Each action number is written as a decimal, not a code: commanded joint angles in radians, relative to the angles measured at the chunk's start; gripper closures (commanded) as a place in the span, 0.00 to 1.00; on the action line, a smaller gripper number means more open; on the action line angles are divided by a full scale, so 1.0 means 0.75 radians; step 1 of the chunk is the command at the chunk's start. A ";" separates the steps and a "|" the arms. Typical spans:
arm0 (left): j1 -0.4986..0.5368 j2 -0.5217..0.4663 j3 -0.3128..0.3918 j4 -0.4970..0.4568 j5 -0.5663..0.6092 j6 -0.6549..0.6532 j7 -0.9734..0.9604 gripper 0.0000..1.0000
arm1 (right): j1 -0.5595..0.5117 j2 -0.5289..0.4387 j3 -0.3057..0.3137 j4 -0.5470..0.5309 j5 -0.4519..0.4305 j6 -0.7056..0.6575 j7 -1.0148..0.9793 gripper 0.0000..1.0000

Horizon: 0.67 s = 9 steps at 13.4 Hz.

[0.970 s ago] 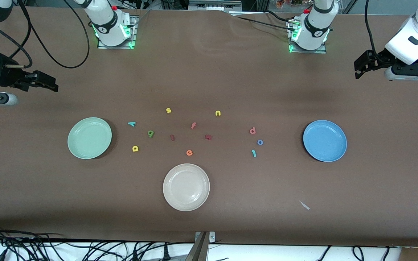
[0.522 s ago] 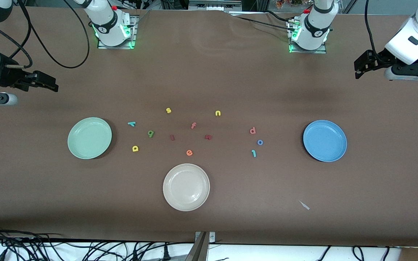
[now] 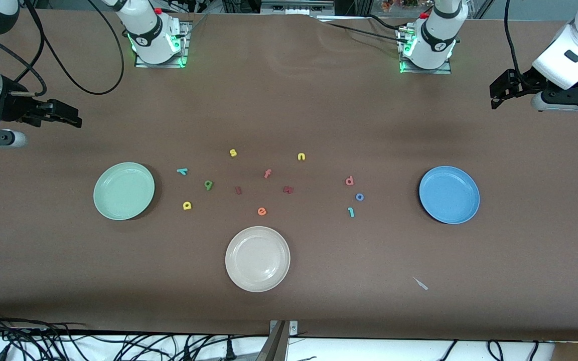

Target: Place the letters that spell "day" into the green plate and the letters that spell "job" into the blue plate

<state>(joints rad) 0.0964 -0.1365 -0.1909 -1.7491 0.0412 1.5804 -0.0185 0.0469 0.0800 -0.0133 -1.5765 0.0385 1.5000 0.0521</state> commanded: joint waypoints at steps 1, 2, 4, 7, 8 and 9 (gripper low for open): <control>0.000 0.014 -0.017 0.043 0.049 -0.027 -0.004 0.00 | 0.005 0.026 0.003 -0.005 0.016 -0.004 -0.051 0.00; -0.010 0.014 -0.022 0.043 0.049 -0.027 -0.006 0.00 | 0.009 0.036 0.007 -0.001 0.014 -0.006 -0.059 0.00; -0.016 0.012 -0.028 0.043 0.047 -0.031 -0.006 0.00 | 0.025 0.063 0.012 -0.001 0.018 -0.022 -0.057 0.00; -0.016 0.014 -0.022 0.046 0.041 -0.029 -0.006 0.00 | 0.042 0.067 0.014 -0.009 0.022 -0.014 -0.051 0.00; -0.016 0.012 -0.022 0.046 0.031 -0.029 -0.006 0.00 | 0.042 0.065 0.014 -0.023 0.024 -0.010 -0.045 0.00; -0.016 0.010 -0.022 0.046 0.025 -0.031 -0.008 0.00 | 0.042 0.063 0.014 -0.027 0.033 -0.008 -0.043 0.00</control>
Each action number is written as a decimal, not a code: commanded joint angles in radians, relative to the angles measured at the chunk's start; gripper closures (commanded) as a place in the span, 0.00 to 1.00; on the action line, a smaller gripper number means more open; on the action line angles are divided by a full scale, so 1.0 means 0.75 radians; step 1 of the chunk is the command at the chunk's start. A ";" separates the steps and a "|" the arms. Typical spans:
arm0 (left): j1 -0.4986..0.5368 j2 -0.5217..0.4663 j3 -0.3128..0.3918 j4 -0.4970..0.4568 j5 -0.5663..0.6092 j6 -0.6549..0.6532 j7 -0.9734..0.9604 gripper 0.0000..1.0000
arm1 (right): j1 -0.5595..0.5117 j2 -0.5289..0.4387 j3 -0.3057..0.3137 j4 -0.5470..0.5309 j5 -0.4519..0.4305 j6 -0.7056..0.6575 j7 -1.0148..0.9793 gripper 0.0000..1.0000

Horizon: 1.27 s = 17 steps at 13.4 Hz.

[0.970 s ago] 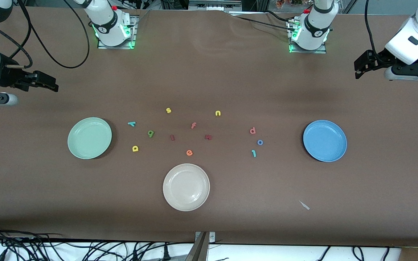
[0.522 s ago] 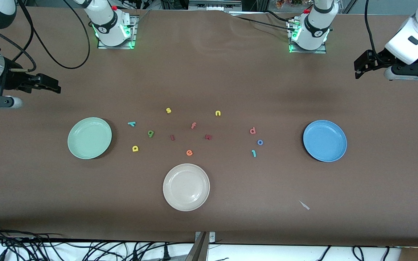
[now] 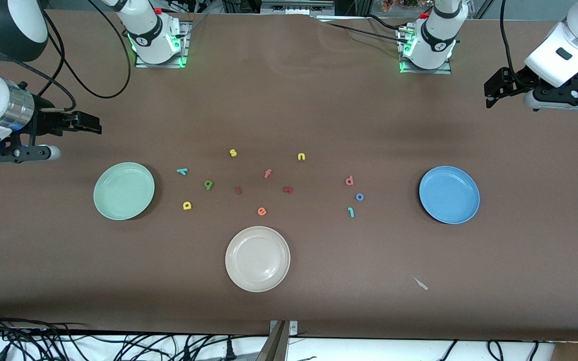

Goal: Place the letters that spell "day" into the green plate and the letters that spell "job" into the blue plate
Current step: 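Move the right gripper over the green letter b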

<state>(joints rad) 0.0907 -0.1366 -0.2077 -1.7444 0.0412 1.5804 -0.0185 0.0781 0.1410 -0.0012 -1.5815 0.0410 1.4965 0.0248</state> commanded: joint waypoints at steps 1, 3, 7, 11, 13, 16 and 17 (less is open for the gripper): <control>-0.010 0.010 0.001 0.039 0.025 -0.031 -0.006 0.00 | 0.000 -0.018 -0.003 -0.023 0.029 -0.005 -0.007 0.00; -0.008 0.012 0.003 0.039 0.002 -0.031 -0.006 0.00 | 0.002 -0.024 0.002 -0.033 0.029 -0.001 0.000 0.00; -0.010 0.012 0.001 0.047 -0.004 -0.033 -0.006 0.00 | 0.004 -0.031 0.048 -0.063 0.029 0.029 0.040 0.00; 0.000 0.012 0.003 0.047 -0.004 -0.039 -0.004 0.00 | 0.004 -0.033 0.104 -0.090 0.027 0.076 0.145 0.00; -0.004 0.010 0.001 0.047 -0.004 -0.039 -0.004 0.00 | 0.004 -0.028 0.140 -0.108 0.029 0.115 0.196 0.00; -0.017 0.012 -0.038 0.064 -0.004 -0.039 -0.010 0.00 | 0.020 -0.014 0.188 -0.155 0.027 0.203 0.261 0.00; -0.017 0.010 -0.044 0.064 -0.002 -0.039 -0.010 0.00 | 0.047 0.002 0.190 -0.176 0.027 0.250 0.284 0.00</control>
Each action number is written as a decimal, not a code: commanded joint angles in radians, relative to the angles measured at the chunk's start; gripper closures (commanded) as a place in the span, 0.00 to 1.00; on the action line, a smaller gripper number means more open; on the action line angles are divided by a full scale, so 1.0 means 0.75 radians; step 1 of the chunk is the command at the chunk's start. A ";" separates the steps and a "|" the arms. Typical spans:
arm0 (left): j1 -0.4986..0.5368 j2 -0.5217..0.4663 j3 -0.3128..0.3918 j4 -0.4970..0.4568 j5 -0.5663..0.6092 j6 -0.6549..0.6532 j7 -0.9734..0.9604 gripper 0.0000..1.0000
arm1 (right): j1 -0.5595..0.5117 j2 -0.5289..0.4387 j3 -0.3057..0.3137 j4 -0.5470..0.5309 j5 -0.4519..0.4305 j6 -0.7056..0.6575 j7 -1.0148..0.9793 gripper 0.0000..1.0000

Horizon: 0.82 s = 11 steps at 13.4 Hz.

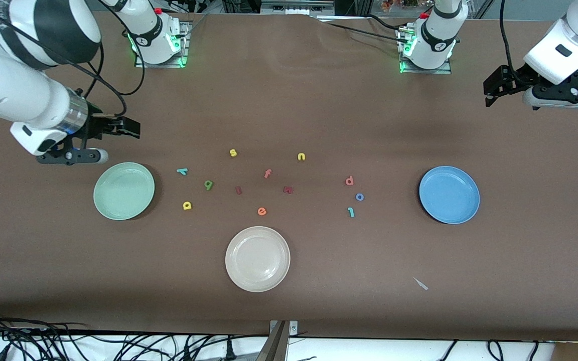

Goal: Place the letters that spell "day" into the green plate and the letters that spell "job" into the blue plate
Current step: 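Move the right gripper over the green letter b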

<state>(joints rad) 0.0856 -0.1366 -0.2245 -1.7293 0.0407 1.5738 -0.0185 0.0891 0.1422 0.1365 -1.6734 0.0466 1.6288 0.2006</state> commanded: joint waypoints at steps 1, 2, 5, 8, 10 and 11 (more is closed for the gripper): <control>-0.010 0.012 -0.028 0.046 -0.003 -0.029 -0.010 0.00 | 0.055 0.019 0.006 -0.059 0.020 0.106 0.084 0.00; -0.010 0.014 -0.028 0.048 -0.003 -0.029 -0.010 0.00 | 0.087 0.043 0.004 -0.059 0.018 0.131 0.117 0.00; -0.010 0.012 -0.034 0.050 -0.003 -0.031 -0.010 0.00 | 0.141 0.091 0.004 -0.062 0.012 0.182 0.219 0.00; -0.010 0.014 -0.034 0.052 -0.005 -0.035 -0.008 0.00 | 0.151 0.127 0.006 -0.106 0.012 0.294 0.223 0.00; -0.006 0.016 -0.034 0.050 -0.003 -0.037 -0.006 0.00 | 0.157 0.129 0.006 -0.170 0.014 0.380 0.223 0.00; 0.008 0.018 -0.032 0.050 -0.003 -0.037 -0.006 0.00 | 0.157 0.129 0.006 -0.194 0.016 0.415 0.225 0.00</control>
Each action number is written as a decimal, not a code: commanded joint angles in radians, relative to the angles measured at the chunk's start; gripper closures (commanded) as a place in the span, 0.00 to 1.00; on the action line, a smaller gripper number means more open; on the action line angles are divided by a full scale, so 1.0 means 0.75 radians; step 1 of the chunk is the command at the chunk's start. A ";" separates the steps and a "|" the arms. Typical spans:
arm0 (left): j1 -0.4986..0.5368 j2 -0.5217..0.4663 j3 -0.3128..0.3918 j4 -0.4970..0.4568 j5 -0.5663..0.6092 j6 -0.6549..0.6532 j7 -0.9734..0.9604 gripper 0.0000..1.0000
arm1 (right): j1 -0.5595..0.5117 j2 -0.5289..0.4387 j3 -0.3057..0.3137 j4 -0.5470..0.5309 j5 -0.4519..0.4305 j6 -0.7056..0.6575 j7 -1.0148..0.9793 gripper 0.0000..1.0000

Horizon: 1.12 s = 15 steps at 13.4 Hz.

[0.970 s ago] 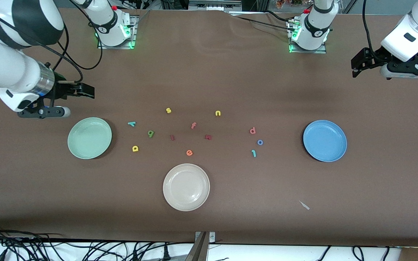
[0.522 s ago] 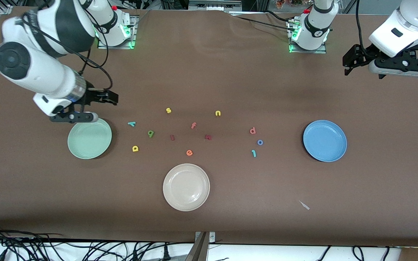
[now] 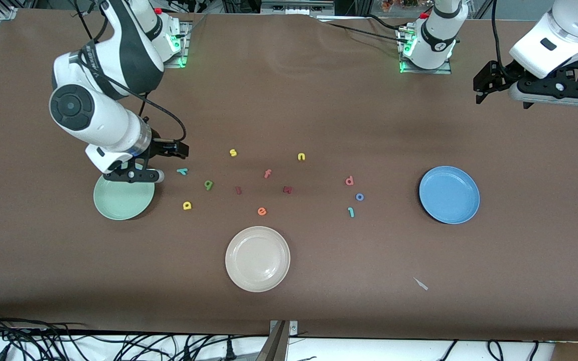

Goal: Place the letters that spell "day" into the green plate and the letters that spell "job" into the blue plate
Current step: 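Move the right gripper over the green letter b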

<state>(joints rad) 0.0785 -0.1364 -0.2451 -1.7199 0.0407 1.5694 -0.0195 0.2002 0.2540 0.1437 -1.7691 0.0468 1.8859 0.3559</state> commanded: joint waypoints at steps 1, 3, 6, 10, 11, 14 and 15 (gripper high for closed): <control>0.030 0.028 0.006 0.035 -0.005 -0.033 -0.003 0.00 | 0.009 -0.018 -0.003 -0.087 0.017 0.097 0.035 0.00; 0.095 0.037 0.008 0.031 -0.060 -0.037 -0.001 0.00 | 0.021 0.003 -0.003 -0.108 0.017 0.146 0.061 0.00; 0.220 0.045 0.008 0.019 -0.179 -0.039 0.014 0.00 | 0.032 0.048 -0.003 -0.151 0.017 0.242 0.082 0.00; 0.212 0.043 -0.007 0.025 -0.185 -0.051 -0.005 0.00 | 0.044 0.111 -0.001 -0.200 0.017 0.383 0.084 0.00; 0.210 0.043 -0.007 0.027 -0.185 -0.051 -0.005 0.00 | 0.048 0.140 0.003 -0.200 0.017 0.408 0.084 0.00; 0.208 0.043 -0.007 0.029 -0.183 -0.049 -0.005 0.00 | 0.087 0.203 0.001 -0.196 0.017 0.469 0.135 0.00; 0.208 0.043 -0.009 0.029 -0.183 -0.049 -0.005 0.00 | 0.101 0.226 0.001 -0.196 0.017 0.506 0.157 0.00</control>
<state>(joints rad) 0.2333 -0.1055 -0.2489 -1.7191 -0.0799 1.5522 -0.0184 0.2553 0.4016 0.1443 -1.9130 0.0468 2.2222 0.4387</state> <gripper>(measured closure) 0.000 0.000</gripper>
